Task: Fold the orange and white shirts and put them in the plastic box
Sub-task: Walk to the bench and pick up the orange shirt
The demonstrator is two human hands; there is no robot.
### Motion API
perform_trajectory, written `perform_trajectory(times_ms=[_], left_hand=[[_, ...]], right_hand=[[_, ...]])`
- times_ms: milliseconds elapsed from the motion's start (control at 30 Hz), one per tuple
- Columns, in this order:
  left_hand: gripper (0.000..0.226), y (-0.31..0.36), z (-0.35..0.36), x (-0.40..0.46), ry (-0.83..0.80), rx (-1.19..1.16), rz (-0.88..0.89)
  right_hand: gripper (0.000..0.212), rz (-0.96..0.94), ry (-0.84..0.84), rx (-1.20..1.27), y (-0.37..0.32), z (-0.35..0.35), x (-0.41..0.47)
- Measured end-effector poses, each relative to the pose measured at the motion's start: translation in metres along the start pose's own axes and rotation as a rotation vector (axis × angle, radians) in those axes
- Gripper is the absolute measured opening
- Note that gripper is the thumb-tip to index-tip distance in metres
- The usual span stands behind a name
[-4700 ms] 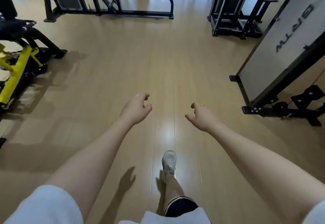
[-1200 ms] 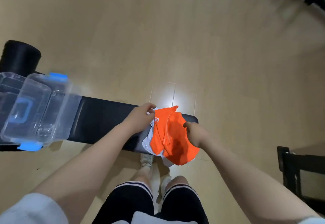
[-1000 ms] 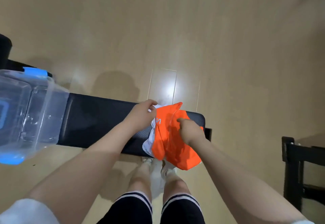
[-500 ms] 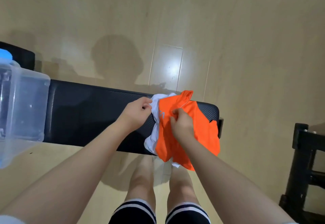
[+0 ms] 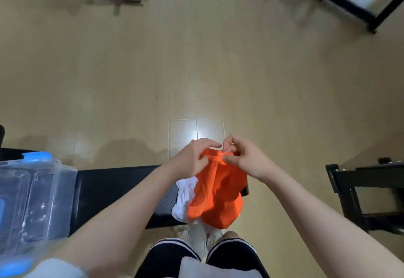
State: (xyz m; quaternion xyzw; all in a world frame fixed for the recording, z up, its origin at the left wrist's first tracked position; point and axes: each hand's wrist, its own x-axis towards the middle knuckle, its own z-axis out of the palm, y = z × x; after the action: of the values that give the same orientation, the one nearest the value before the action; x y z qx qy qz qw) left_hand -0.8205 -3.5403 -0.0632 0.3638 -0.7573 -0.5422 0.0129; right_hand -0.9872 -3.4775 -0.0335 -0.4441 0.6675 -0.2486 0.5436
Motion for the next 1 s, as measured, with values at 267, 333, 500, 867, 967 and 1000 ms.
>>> perform_trajectory(times_ms=[267, 333, 500, 867, 967, 1000], left_hand=[[0.044, 0.066, -0.015, 0.012, 0.15, 0.281, 0.055], [0.039, 0.085, -0.019, 0.009, 0.234, 0.282, 0.052], [0.052, 0.147, -0.008, 0.001, 0.351, 0.157, 0.042], [0.02, 0.232, 0.057, -0.029, 0.788, -0.606, 0.004], [0.017, 0.243, 0.077, -0.033, 0.836, -0.811, 0.0], [0.016, 0.246, 0.083, -0.034, 0.833, -0.888, 0.007]], right_hand=[[0.034, -0.137, 0.122, 0.027, -0.035, -0.082, -0.048], [0.032, -0.146, 0.115, 0.023, -0.033, -0.102, -0.053], [0.021, -0.211, 0.066, -0.295, -0.016, -0.144, -0.067], [0.024, -0.325, 0.215, -0.695, 0.016, -0.216, -0.086], [0.018, -0.284, 0.243, -0.741, 0.023, -0.222, -0.086], [0.017, -0.273, 0.252, -0.739, 0.026, -0.223, -0.085]])
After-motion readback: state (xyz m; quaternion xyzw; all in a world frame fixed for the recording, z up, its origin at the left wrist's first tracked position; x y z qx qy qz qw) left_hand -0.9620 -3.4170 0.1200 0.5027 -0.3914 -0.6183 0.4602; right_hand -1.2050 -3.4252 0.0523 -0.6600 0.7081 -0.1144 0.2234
